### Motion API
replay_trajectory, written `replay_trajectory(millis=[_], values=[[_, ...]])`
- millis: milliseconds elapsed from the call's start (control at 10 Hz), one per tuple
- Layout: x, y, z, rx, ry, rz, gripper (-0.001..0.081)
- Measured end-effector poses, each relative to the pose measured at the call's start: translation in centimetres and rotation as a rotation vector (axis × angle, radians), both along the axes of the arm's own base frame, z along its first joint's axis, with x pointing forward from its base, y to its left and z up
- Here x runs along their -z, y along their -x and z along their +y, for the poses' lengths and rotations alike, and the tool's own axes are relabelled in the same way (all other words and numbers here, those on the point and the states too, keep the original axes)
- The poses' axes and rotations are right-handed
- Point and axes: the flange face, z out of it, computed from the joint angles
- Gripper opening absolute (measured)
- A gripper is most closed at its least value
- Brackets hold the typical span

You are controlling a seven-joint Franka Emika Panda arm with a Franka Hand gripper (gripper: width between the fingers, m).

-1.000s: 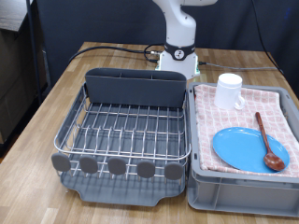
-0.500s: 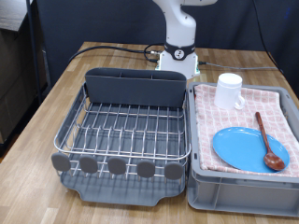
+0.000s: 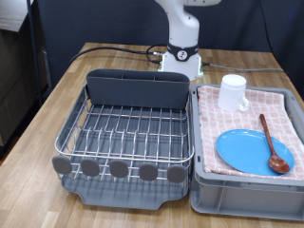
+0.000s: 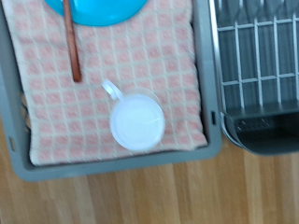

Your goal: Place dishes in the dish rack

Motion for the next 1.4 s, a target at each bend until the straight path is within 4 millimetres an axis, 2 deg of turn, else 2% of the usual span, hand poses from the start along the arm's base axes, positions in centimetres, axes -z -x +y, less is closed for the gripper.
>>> replay_trajectory(millis=[400,600,800,1100,1400], values=[[0.9,-4.2,3.0,0.002,-0.021,0.003,0.0803],[1.8,-5.5,4.1,0.001,-0.029,0.004,0.0803],[3.3,-6.2,4.7,-0.007,-0.027,-0.023,0.0803],[7.1,-6.5,5.3,0.0,-0.048,-0.126,0.0803],[7.4,-6.6,5.7,-0.038,-0.01,-0.135,0.0803]])
